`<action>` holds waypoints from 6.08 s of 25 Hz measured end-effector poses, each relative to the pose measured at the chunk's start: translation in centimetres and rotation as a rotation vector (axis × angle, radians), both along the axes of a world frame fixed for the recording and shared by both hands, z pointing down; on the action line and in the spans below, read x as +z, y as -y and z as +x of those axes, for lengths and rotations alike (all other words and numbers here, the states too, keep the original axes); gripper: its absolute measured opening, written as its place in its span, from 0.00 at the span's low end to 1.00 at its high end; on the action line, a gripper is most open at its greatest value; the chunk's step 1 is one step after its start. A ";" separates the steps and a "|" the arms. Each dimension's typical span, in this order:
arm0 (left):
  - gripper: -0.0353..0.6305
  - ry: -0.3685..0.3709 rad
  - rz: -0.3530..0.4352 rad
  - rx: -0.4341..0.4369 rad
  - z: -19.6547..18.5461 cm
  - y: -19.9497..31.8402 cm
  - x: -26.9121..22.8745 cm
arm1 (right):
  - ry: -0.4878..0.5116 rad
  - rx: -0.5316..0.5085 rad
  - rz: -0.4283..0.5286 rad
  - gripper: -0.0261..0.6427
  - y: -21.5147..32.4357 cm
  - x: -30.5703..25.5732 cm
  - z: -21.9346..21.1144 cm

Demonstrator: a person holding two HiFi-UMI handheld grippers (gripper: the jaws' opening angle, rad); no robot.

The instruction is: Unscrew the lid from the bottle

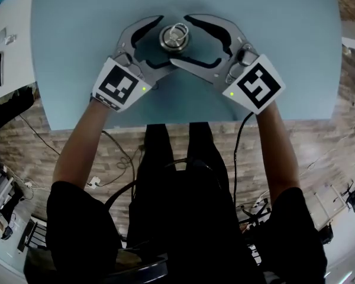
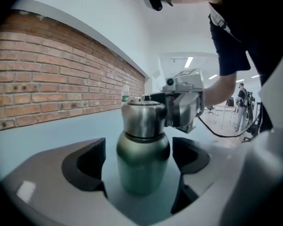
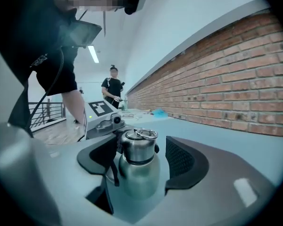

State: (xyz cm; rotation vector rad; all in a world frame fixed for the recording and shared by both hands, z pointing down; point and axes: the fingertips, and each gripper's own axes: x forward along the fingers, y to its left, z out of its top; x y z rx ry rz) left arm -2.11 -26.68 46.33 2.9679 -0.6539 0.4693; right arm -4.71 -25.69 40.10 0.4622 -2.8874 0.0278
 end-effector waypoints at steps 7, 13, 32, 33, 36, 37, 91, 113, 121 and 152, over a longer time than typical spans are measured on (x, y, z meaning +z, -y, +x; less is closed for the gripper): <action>0.70 -0.024 0.029 -0.202 -0.1 0.0 0.4 | 0.087 0.318 -0.053 0.51 0.2 -0.3 1.0; 0.70 -0.071 0.032 -0.343 -0.2 0.2 0.2 | 0.046 0.468 -0.042 0.47 -0.1 0.5 0.9; 0.60 -0.131 0.025 -0.476 -0.2 1.2 -0.1 | -0.012 0.605 -0.009 0.40 0.9 1.3 -0.4; 0.60 -0.133 0.025 -0.472 -0.2 1.1 -0.1 | -0.011 0.604 -0.006 0.40 0.9 1.2 -0.4; 0.60 -0.140 0.024 -0.458 -0.1 1.0 -0.2 | -0.002 0.589 -0.004 0.41 0.8 1.1 -0.3; 0.60 -0.145 0.025 -0.453 -0.1 1.0 -0.2 | -0.001 0.579 -0.007 0.41 0.7 1.2 -0.3; 0.60 -0.008 -0.023 0.271 1.6 -0.7 -0.3 | -0.041 -0.365 -0.073 0.41 -0.7 0.7 0.1; 0.71 0.045 -0.027 0.237 0.9 -0.7 0.5 | -0.092 -0.413 -0.073 0.50 -1.0 1.2 0.4; 0.71 0.005 -0.005 0.033 -0.3 -0.6 0.7 | 0.052 -0.095 -0.047 0.50 -0.6 0.1 0.6; 0.68 -0.179 0.019 -0.500 0.5 1.3 0.1 | -0.046 0.526 0.001 0.48 0.5 1.7 0.1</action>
